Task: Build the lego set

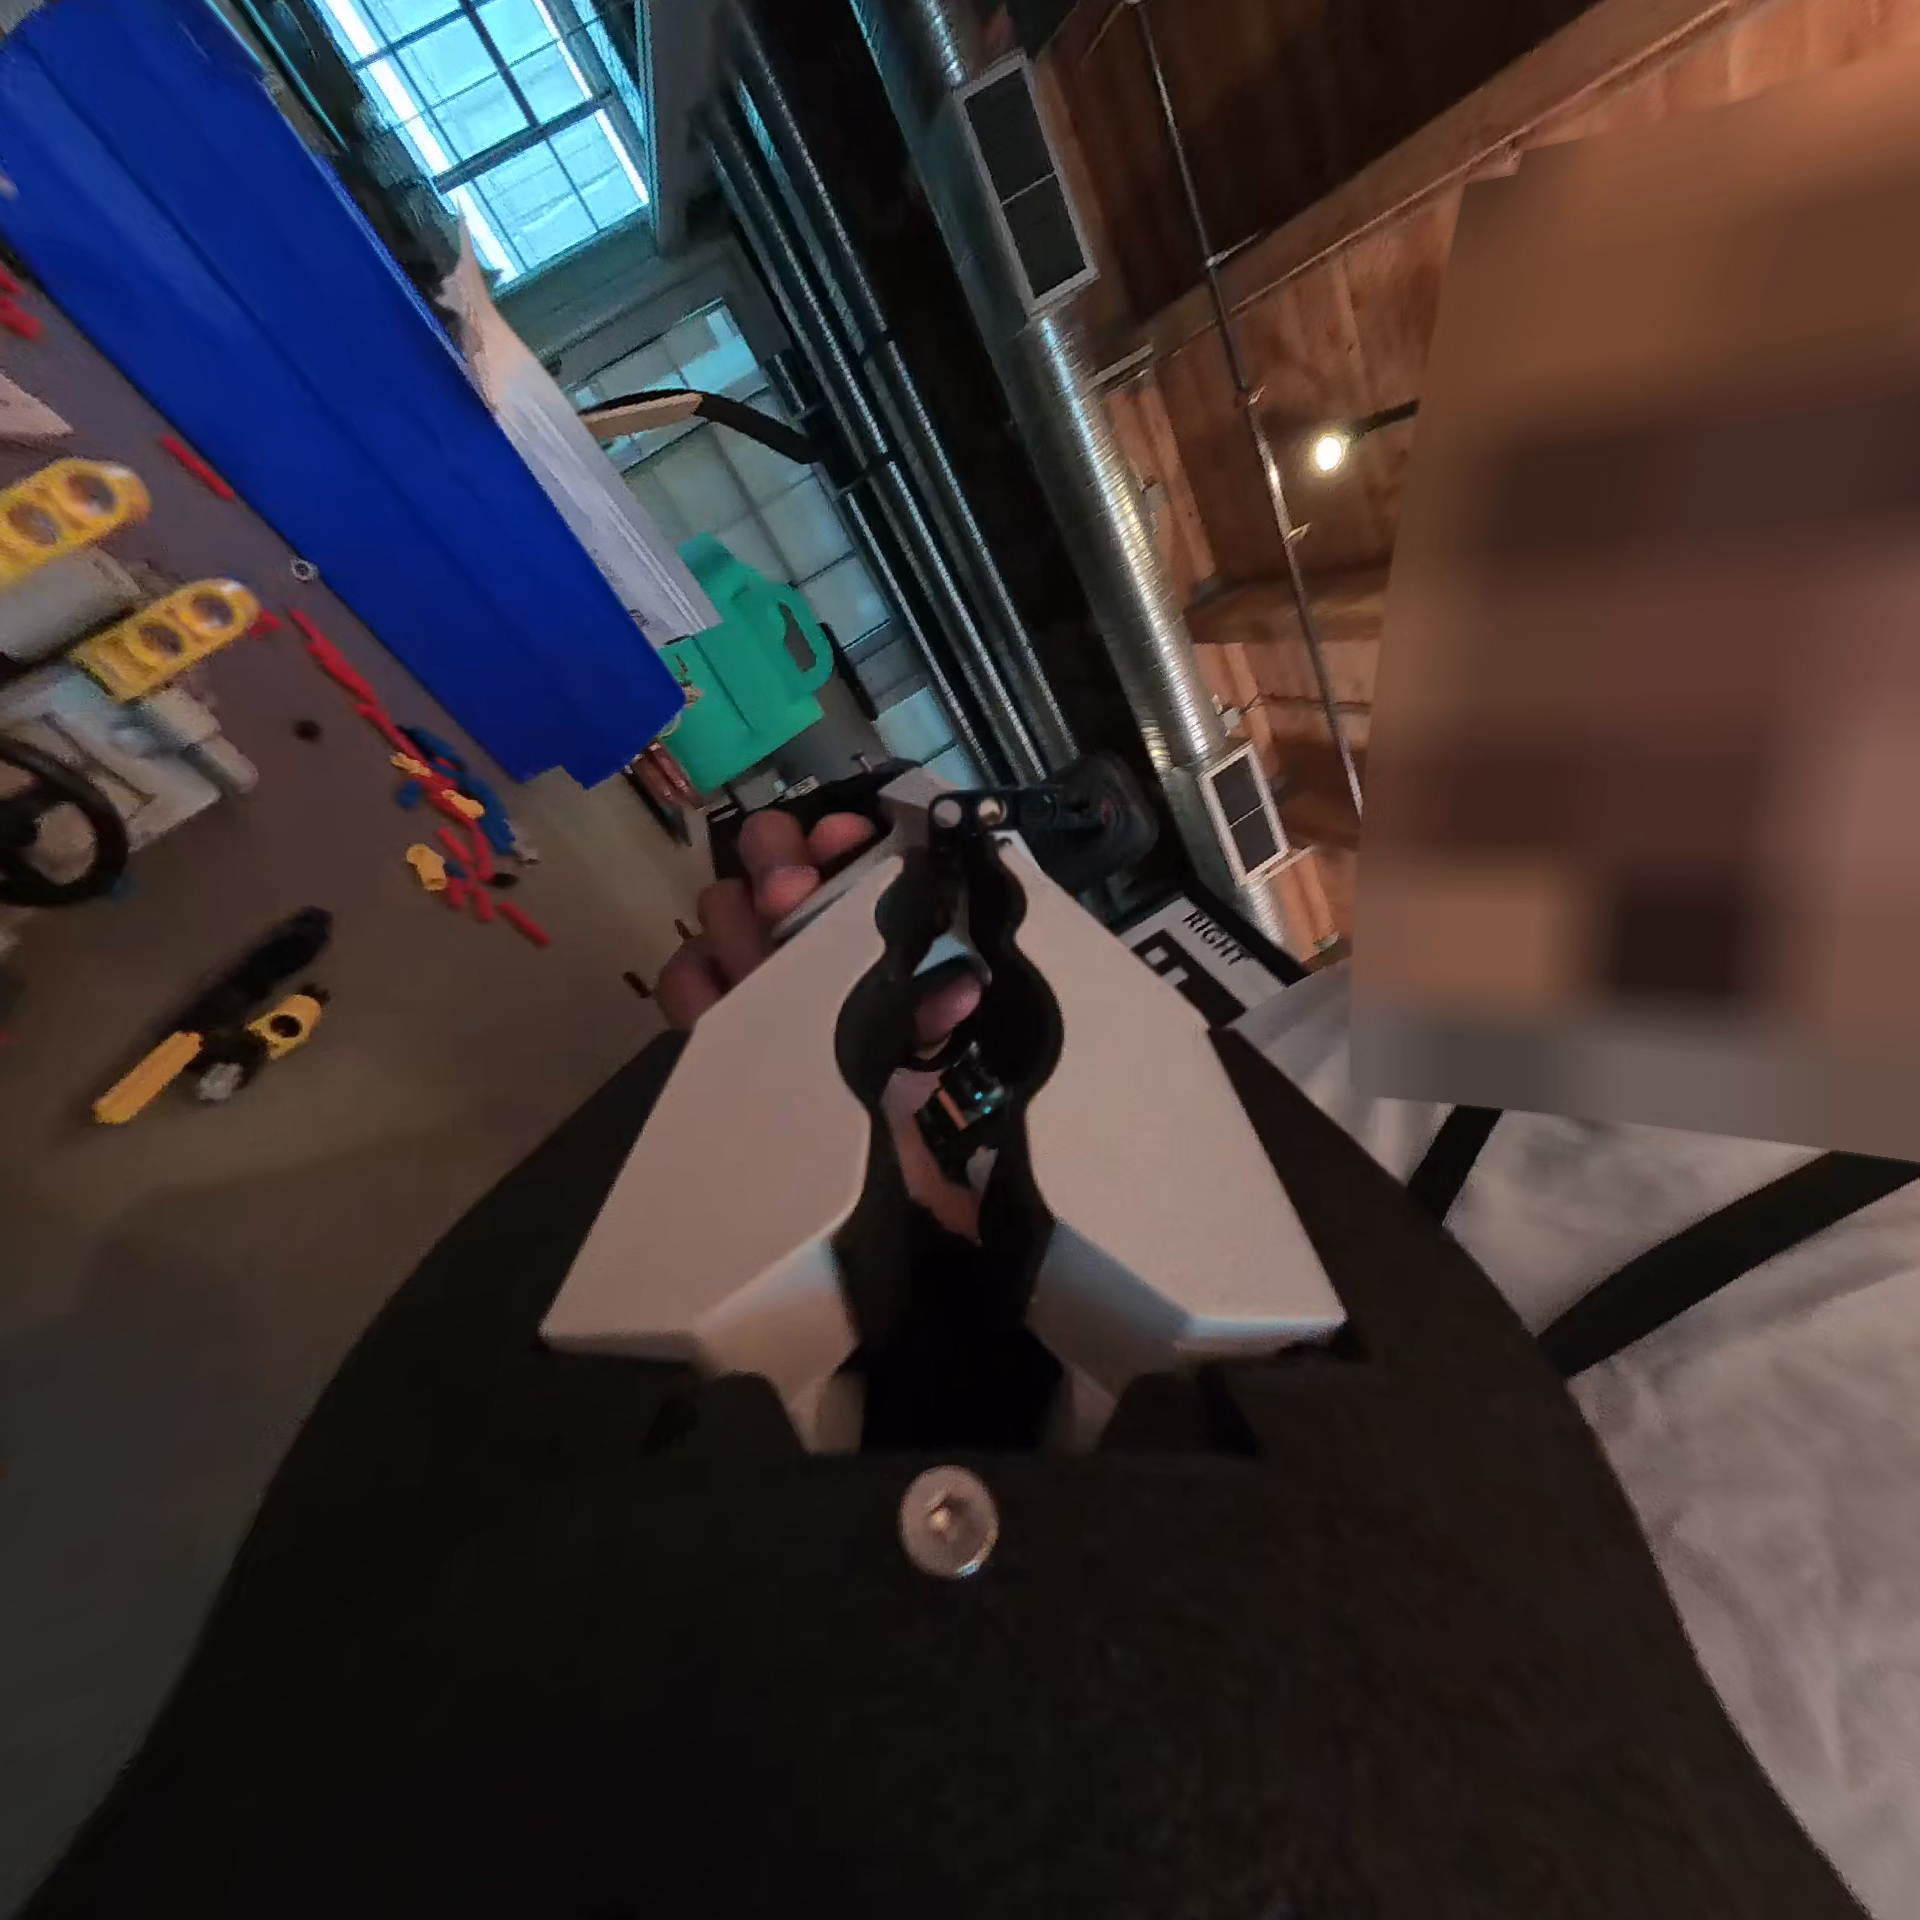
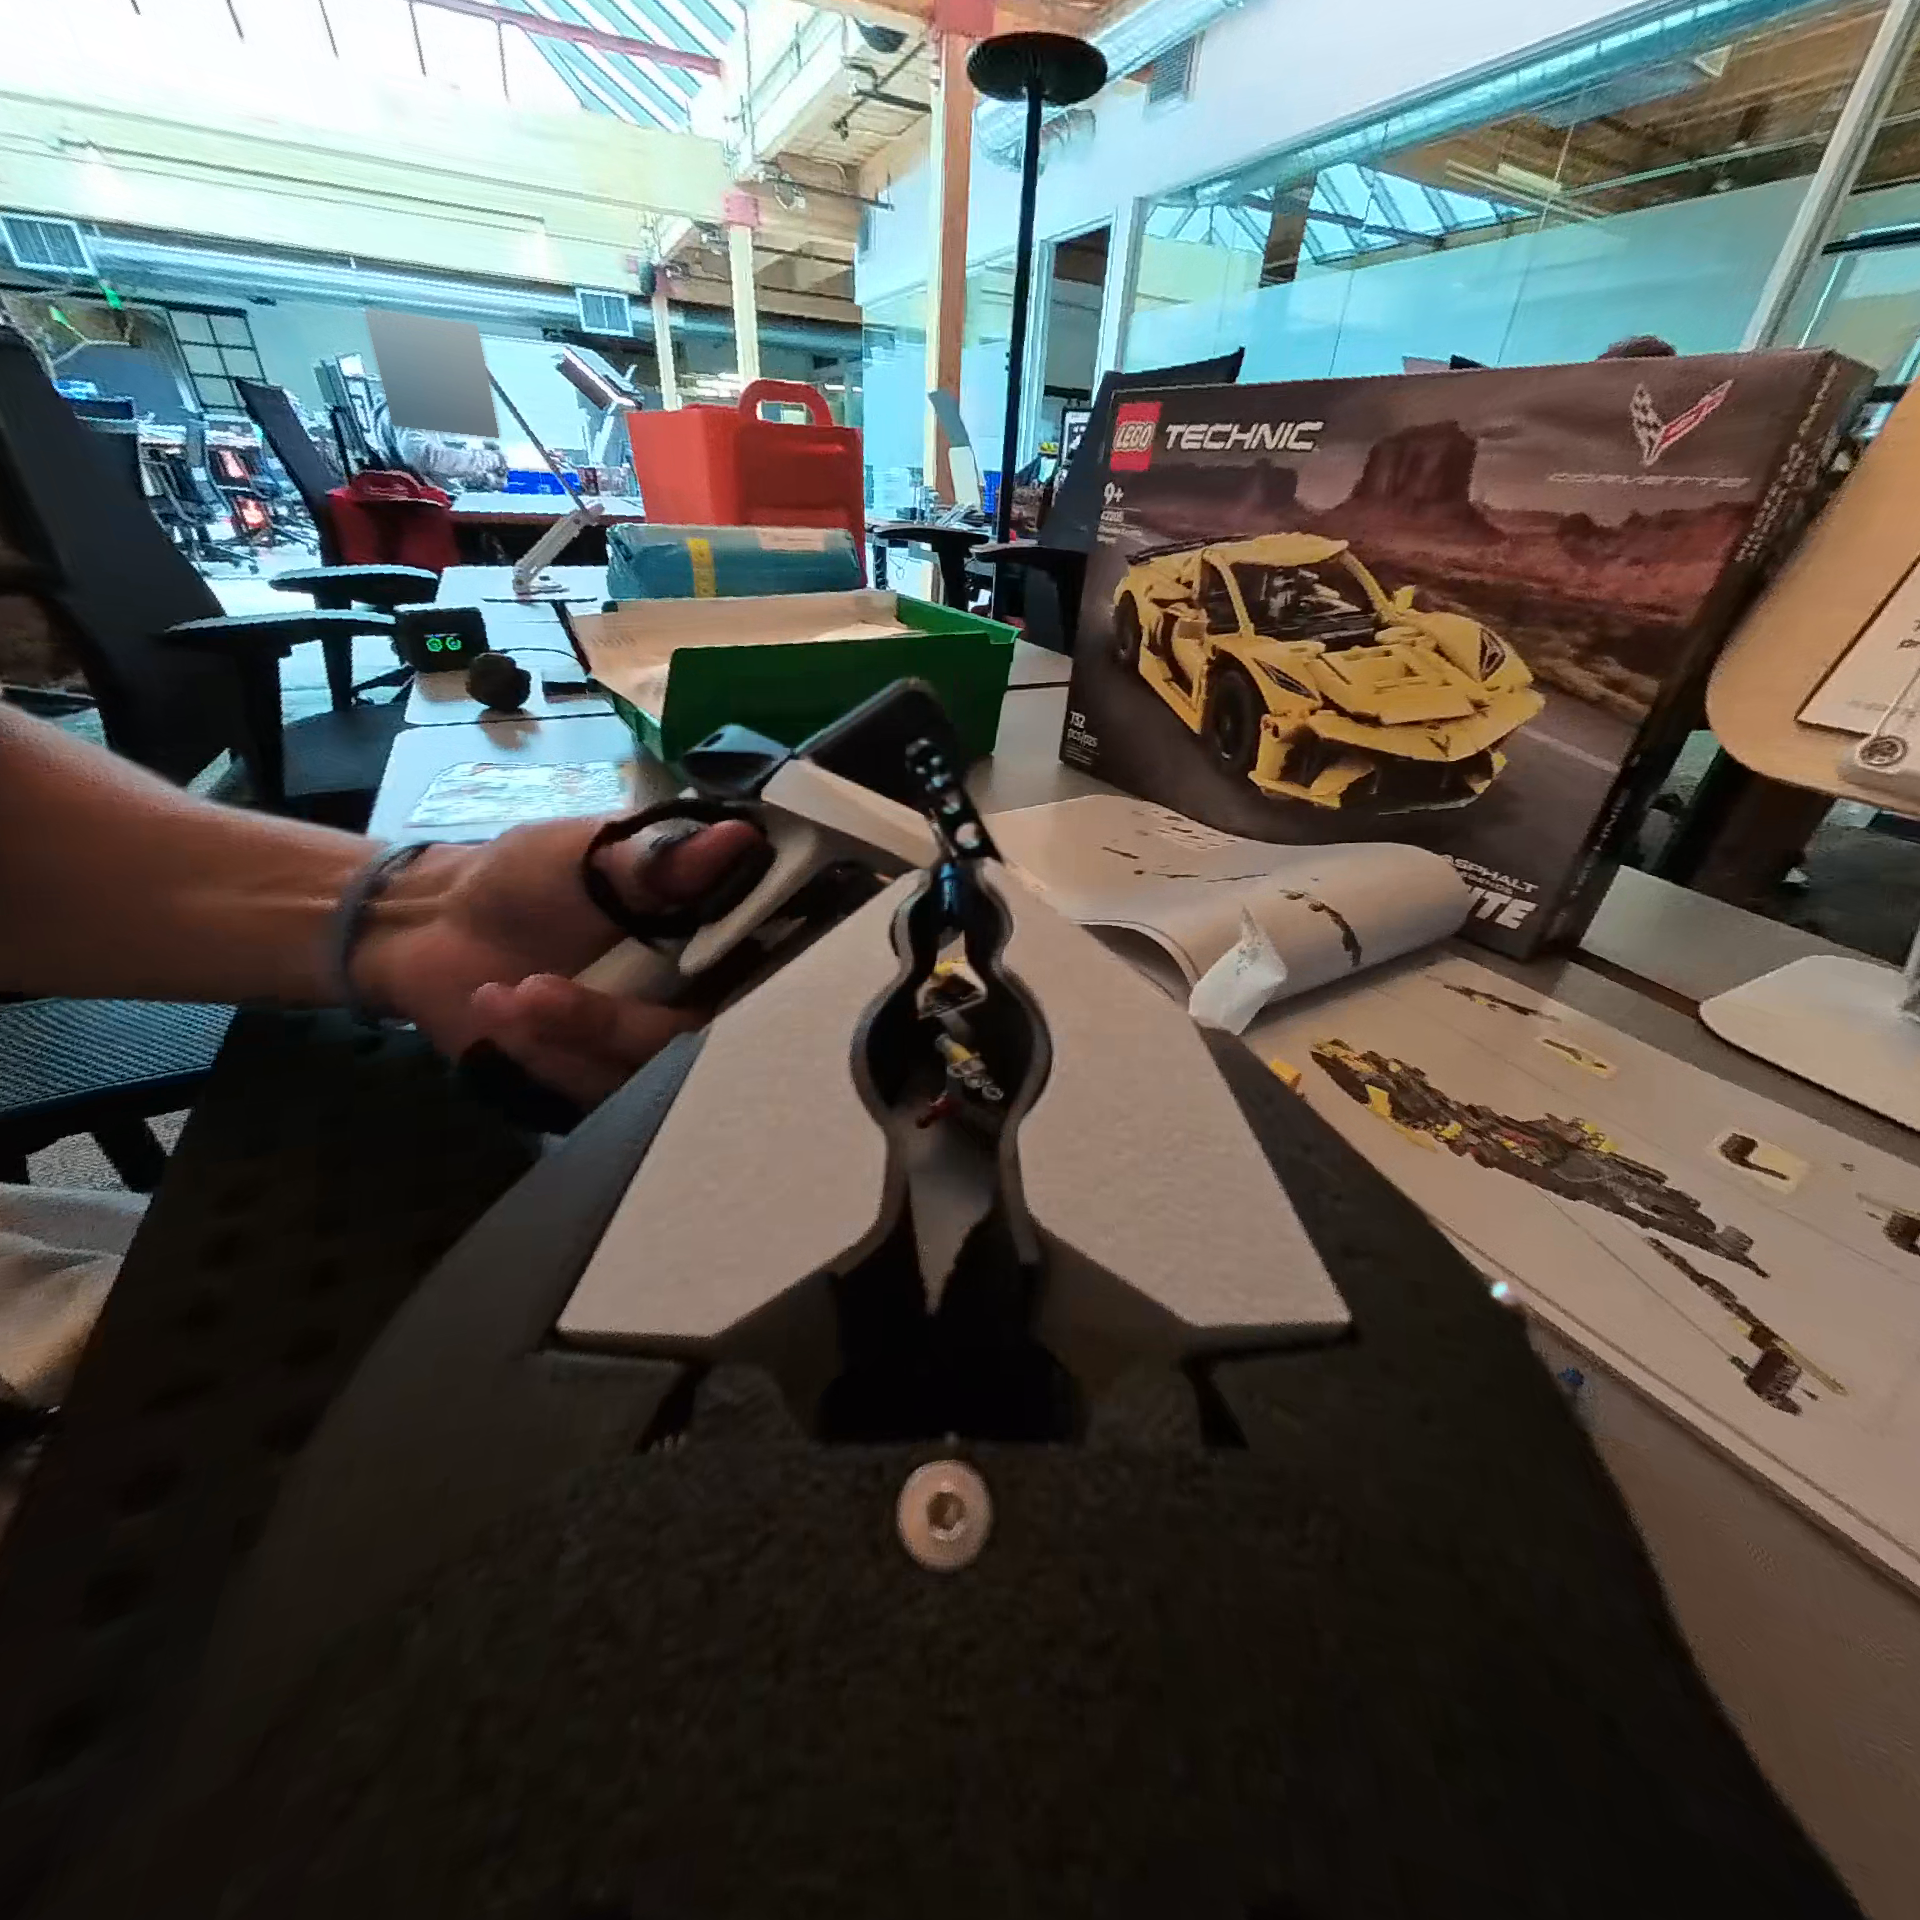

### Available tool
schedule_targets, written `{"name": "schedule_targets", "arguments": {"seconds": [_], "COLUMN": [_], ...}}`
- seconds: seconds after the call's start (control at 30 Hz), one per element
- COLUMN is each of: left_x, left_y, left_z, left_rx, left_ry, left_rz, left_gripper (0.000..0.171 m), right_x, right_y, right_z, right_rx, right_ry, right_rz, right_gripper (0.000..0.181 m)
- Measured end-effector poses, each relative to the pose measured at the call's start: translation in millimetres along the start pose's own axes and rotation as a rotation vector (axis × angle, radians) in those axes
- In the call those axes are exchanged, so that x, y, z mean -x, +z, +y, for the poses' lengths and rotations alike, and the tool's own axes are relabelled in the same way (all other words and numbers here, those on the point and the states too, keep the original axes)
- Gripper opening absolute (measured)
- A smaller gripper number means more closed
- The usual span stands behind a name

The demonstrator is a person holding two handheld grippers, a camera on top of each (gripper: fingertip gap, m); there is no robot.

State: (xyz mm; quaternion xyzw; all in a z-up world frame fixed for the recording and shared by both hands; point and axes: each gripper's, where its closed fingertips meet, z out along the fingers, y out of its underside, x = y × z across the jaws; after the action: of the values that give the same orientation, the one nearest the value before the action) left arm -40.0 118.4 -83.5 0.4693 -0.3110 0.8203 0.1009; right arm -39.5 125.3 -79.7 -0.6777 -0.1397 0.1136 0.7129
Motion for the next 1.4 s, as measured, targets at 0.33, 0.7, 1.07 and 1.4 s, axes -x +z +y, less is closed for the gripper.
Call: {"name": "schedule_targets", "arguments": {"seconds": [0.33,0.7,1.07,1.4], "left_x": [4.2,5.6,4.5,-3.7], "left_y": [-2.8,-8.3,-20.5,-24.2], "left_z": [4.1,22.9,47.1,64.3], "left_rx": [-0.008,0.196,0.454,0.582], "left_ry": [-0.047,-0.042,0.07,0.068], "left_rz": [0.033,0.042,0.026,0.094], "left_gripper": [0.003,0.004,0.003,0.003], "right_x": [1.4,13.6,33.8,52.7], "right_y": [-0.1,-5.8,-9.9,-14.5], "right_z": [9.9,18.4,28.2,28.8], "right_rx": [0.054,0.103,0.149,0.154], "right_ry": [0.004,-0.053,0.025,0.134], "right_rz": [-0.026,-0.112,-0.285,-0.454], "right_gripper": [0.003,0.004,0.003,0.004]}}
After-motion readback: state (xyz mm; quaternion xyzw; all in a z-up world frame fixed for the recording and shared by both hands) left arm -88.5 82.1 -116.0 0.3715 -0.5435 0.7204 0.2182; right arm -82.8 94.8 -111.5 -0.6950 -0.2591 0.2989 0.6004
